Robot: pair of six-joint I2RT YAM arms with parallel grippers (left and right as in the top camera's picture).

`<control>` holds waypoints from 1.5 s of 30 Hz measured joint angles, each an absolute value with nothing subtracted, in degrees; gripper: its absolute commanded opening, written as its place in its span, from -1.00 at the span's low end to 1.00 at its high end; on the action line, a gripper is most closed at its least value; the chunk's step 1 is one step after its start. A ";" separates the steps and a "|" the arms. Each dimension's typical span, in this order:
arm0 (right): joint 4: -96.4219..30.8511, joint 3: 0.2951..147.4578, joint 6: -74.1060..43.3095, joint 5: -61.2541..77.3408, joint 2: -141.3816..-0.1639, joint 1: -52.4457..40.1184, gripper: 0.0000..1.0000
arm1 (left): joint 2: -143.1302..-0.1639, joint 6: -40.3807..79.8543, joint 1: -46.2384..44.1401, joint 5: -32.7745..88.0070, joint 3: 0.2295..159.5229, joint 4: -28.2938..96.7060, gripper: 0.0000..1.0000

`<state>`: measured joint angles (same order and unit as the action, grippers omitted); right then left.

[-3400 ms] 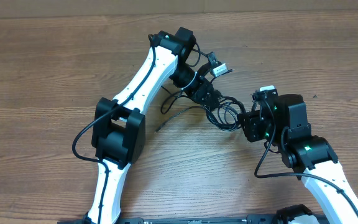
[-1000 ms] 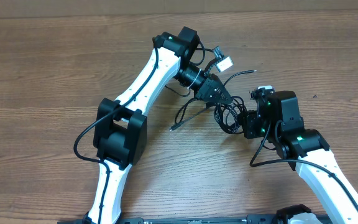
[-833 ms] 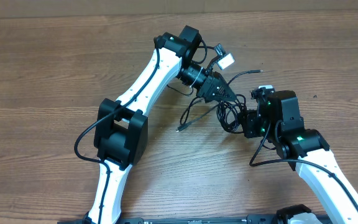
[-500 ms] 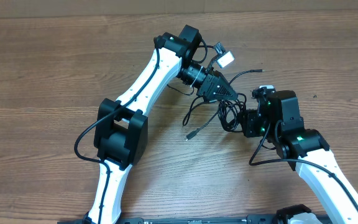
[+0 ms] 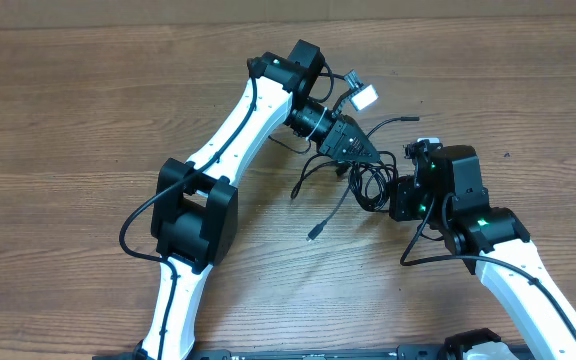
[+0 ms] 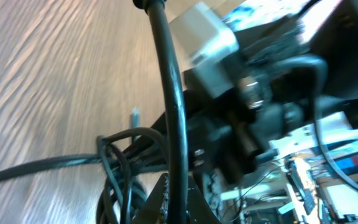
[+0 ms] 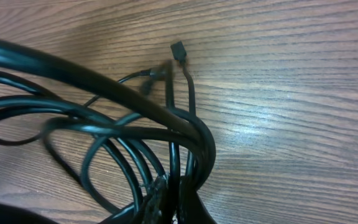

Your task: Untangle cables

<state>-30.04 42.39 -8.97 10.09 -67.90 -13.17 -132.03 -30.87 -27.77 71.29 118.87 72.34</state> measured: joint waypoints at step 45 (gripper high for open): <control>-31.51 42.39 -8.78 10.09 -68.05 -13.17 1.00 | -132.03 -12.10 -27.77 32.69 118.87 70.46 -0.91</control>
<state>-31.51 42.39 -8.78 10.09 -68.05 -13.17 -132.03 -12.10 -27.77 32.69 118.87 70.46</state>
